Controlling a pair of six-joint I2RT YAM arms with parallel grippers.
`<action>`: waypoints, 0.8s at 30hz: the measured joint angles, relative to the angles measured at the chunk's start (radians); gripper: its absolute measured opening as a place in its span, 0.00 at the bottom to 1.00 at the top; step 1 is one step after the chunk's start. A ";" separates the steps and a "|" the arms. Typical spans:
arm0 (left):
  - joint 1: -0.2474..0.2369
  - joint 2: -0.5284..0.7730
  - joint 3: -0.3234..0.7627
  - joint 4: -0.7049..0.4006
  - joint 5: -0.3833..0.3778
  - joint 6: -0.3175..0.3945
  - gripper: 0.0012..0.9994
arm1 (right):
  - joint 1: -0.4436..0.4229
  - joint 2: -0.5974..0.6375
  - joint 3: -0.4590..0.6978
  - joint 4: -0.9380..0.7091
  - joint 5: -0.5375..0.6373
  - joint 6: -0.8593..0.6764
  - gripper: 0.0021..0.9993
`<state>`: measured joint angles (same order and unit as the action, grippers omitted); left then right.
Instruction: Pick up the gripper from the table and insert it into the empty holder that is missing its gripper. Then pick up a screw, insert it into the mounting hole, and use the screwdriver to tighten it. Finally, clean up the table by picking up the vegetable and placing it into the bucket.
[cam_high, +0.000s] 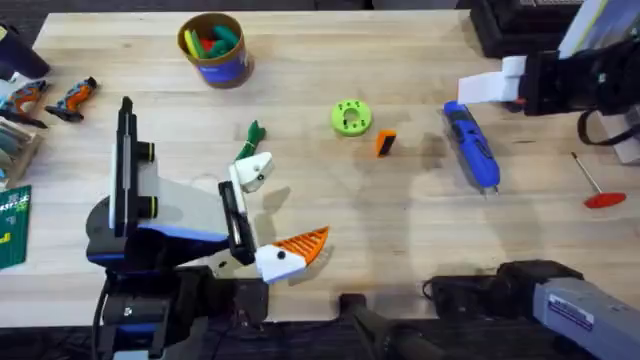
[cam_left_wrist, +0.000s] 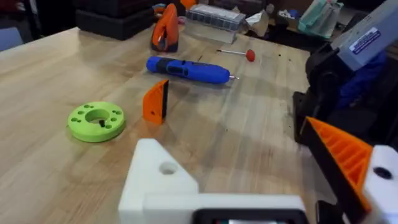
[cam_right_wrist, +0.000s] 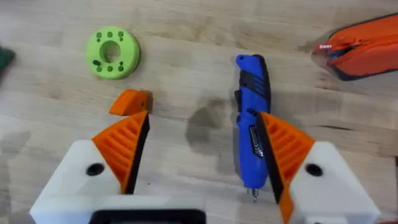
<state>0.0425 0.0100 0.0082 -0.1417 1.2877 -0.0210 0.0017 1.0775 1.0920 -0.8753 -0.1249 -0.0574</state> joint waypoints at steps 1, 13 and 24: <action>0.000 0.000 0.000 -0.002 0.000 0.002 0.99 | 0.000 0.000 0.000 0.000 0.000 0.000 0.98; 0.000 0.000 0.000 -0.011 0.026 0.086 0.99 | 0.000 0.000 0.000 0.000 0.000 0.000 0.98; 0.000 0.000 0.000 -0.011 0.026 0.096 0.99 | 0.000 0.000 0.000 0.000 0.000 0.000 0.98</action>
<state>0.0425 0.0098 0.0082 -0.1532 1.3140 0.0750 0.0017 1.0771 1.0920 -0.8753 -0.1249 -0.0574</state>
